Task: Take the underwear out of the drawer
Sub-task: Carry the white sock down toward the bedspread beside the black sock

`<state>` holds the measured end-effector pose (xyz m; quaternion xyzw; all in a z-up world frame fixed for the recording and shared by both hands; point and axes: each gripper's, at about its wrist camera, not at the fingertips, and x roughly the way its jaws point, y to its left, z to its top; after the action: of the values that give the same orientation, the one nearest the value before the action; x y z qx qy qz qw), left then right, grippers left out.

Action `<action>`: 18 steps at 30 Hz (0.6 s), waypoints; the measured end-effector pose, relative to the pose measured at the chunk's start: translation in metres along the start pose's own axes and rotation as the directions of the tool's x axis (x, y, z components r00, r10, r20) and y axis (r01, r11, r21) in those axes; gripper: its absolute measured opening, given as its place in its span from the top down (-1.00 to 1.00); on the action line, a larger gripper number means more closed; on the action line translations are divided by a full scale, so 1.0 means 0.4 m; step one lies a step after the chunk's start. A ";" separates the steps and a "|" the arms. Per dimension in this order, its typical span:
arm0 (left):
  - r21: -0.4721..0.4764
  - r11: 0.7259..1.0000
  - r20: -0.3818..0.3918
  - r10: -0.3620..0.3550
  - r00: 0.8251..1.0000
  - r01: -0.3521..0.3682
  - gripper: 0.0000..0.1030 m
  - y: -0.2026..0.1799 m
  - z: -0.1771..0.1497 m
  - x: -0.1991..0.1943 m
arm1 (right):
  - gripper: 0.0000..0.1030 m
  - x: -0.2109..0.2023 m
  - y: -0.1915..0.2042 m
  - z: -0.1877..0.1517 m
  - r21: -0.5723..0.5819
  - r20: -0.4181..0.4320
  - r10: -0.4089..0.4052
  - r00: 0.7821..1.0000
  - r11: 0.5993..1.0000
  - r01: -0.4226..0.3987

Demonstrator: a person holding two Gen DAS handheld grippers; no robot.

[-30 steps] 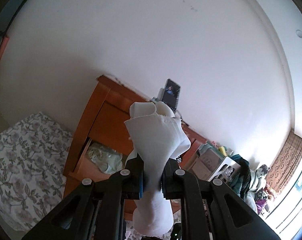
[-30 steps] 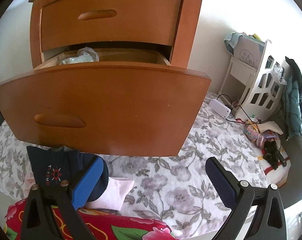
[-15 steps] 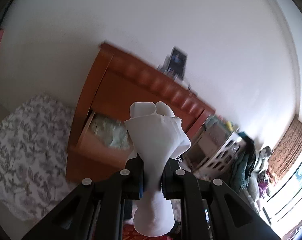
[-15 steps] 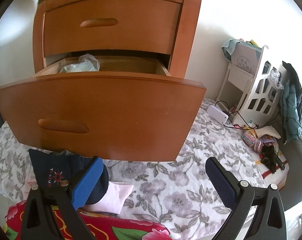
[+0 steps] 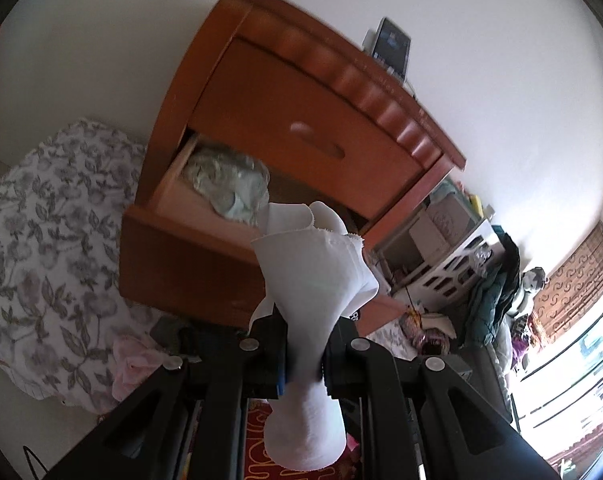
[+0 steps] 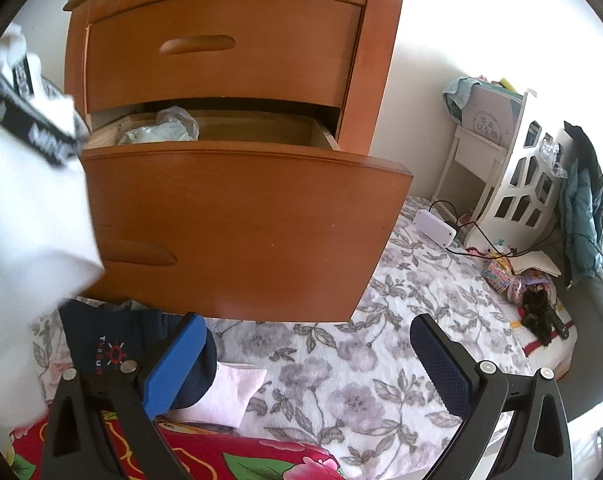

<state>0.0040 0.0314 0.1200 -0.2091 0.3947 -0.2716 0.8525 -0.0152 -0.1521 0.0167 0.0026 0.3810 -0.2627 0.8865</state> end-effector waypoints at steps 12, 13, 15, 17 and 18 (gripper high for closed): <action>-0.068 0.995 -0.125 0.070 0.990 -0.079 0.74 0.098 -0.057 0.165 | -1.00 0.001 -0.003 -0.004 0.007 0.000 -0.001 1.000 1.000 0.001; -0.079 0.993 -0.143 0.075 0.987 -0.087 0.74 0.111 -0.065 0.183 | -1.00 0.001 -0.003 -0.004 0.008 0.000 -0.001 1.000 1.000 0.001; -0.089 0.991 -0.184 0.085 0.979 -0.103 0.74 0.129 -0.081 0.214 | -1.00 0.001 -0.003 -0.004 0.007 0.000 -0.001 1.000 1.000 0.001; -0.104 0.986 -0.232 0.103 0.967 -0.130 0.74 0.149 -0.103 0.247 | -1.00 0.001 -0.003 -0.004 0.007 -0.001 -0.001 1.000 1.000 0.001; -0.107 0.985 -0.246 0.105 0.964 -0.135 0.74 0.156 -0.115 0.262 | -1.00 0.002 -0.003 -0.003 0.007 -0.001 -0.002 1.000 1.000 0.002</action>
<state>0.0433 0.0066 -0.0019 -0.2027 0.5224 -0.2178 0.7991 -0.0162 -0.1531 0.0157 0.0054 0.3807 -0.2647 0.8860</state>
